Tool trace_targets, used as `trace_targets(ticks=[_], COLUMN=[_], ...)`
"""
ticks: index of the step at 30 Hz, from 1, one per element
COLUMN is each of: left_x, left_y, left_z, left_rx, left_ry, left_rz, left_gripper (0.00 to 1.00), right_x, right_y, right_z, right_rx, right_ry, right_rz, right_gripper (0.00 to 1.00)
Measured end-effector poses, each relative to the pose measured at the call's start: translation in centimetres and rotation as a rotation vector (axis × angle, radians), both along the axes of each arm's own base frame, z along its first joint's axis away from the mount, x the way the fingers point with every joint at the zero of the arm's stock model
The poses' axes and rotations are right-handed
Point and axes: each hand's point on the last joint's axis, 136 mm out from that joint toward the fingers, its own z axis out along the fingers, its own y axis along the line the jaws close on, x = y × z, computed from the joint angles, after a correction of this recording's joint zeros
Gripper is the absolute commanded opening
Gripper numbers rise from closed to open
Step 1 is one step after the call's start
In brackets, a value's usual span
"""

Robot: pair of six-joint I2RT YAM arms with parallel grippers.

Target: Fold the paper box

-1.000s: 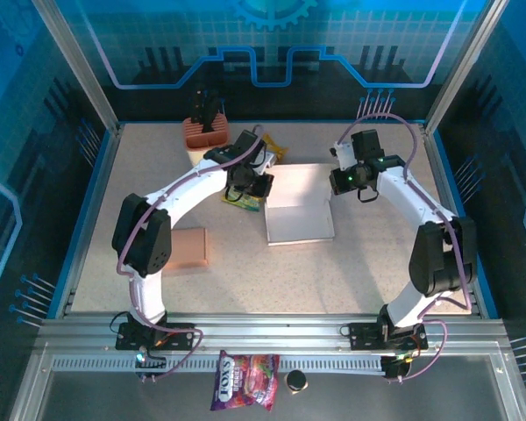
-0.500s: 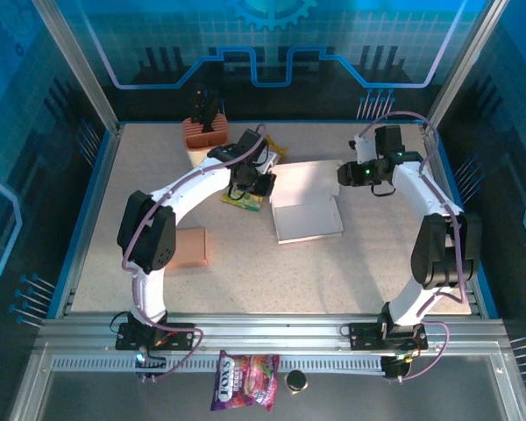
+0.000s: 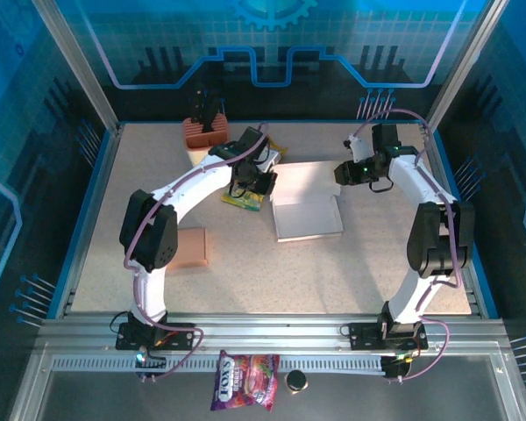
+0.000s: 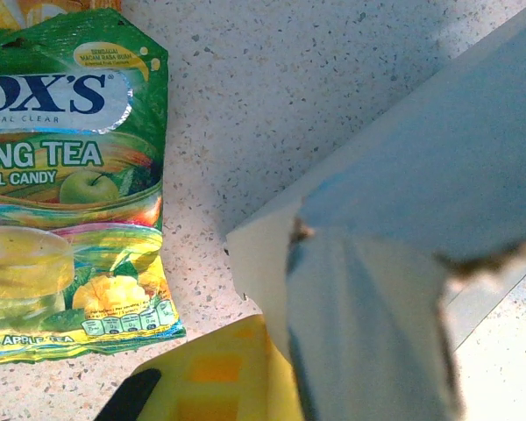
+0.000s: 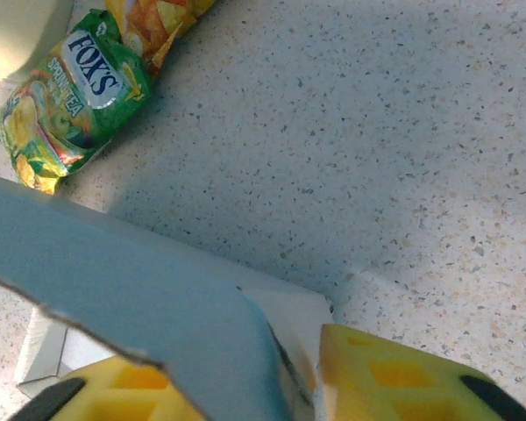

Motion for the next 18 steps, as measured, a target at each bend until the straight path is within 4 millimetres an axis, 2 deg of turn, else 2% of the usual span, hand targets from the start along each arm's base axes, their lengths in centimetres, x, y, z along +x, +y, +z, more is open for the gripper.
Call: trace_targets(ticks=[5, 10, 15, 18], left_x=[0.16, 0.42, 0.49, 0.53], left_y=[-0.12, -0.36, -0.53, -0.72], left_z=[-0.14, 0.03, 0.11, 0.00], left_rx=[-0.001, -0.008, -0.018, -0.032], left_ry=[0.002, -0.002, 0.004, 0.020], left_rz=[-0.001, -0.002, 0.005, 0.026], left_gripper=[0.00, 0.00, 0.00, 0.00], right_x=[0.20, 0.39, 0.85, 0.81], right_y=[-0.20, -0.59, -0.75, -0.72], right_z=[0.06, -0.28, -0.41, 0.24], right_rx=[-0.019, -0.075, -0.159, -0.199], right_ry=[-0.008, -0.010, -0.029, -0.054], right_rz=[-0.004, -0.026, -0.063, -0.101], right_gripper=[0.10, 0.00, 0.00, 0.00])
